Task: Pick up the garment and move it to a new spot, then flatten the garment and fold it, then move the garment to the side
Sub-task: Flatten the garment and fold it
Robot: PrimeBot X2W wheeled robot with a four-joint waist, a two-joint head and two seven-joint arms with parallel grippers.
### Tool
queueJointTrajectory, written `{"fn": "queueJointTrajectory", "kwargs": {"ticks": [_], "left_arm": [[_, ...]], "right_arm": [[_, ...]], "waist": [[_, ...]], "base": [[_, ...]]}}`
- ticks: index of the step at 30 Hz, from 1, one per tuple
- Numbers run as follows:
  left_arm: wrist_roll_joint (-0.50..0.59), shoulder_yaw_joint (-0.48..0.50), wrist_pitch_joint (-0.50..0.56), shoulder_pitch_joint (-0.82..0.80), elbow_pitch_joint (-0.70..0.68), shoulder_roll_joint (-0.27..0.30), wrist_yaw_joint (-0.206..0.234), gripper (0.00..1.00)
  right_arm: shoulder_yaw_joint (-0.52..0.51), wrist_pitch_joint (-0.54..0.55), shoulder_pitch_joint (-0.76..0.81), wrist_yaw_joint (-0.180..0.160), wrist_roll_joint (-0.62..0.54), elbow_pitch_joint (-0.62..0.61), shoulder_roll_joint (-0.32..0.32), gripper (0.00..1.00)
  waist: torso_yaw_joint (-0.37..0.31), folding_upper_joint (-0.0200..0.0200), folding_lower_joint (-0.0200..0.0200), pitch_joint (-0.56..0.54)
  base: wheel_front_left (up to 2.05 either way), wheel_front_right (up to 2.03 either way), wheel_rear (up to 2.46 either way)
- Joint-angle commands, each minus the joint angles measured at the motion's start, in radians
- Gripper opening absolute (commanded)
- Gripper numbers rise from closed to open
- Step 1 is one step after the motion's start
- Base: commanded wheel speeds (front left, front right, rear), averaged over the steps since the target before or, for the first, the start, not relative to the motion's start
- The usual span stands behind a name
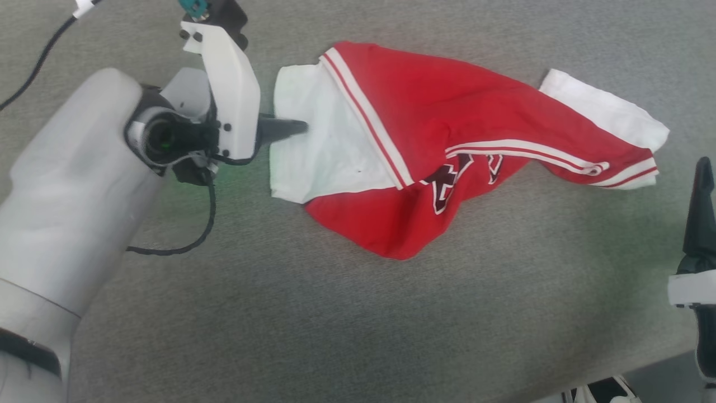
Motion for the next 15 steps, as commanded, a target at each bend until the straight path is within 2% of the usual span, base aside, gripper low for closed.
{"fn": "queueJointTrajectory", "kwargs": {"ticks": [1,9,15], "left_arm": [[0.019,-0.015,-0.013,0.03,0.013,0.0,-0.001,0.0],[0.024,0.044,-0.151,-0.022,0.066,0.084,-0.002,0.0],[0.041,0.054,-0.19,-0.035,0.105,0.157,-0.002,0.0]], "right_arm": [[0.001,-0.007,-0.012,0.0,0.0,-0.001,-0.004,1.0],[0.008,0.013,-0.02,0.0,-0.002,-0.018,-0.035,1.0],[0.019,0.033,-0.008,0.0,-0.006,-0.039,-0.044,1.0]], "waist": [[0.01,0.0,0.0,-0.002],[0.075,0.0,0.0,-0.024],[0.107,0.0,0.0,-0.035]], "base": [[0.0,0.0,0.0],[0.0,0.0,0.0],[0.0,0.0,0.0]]}}
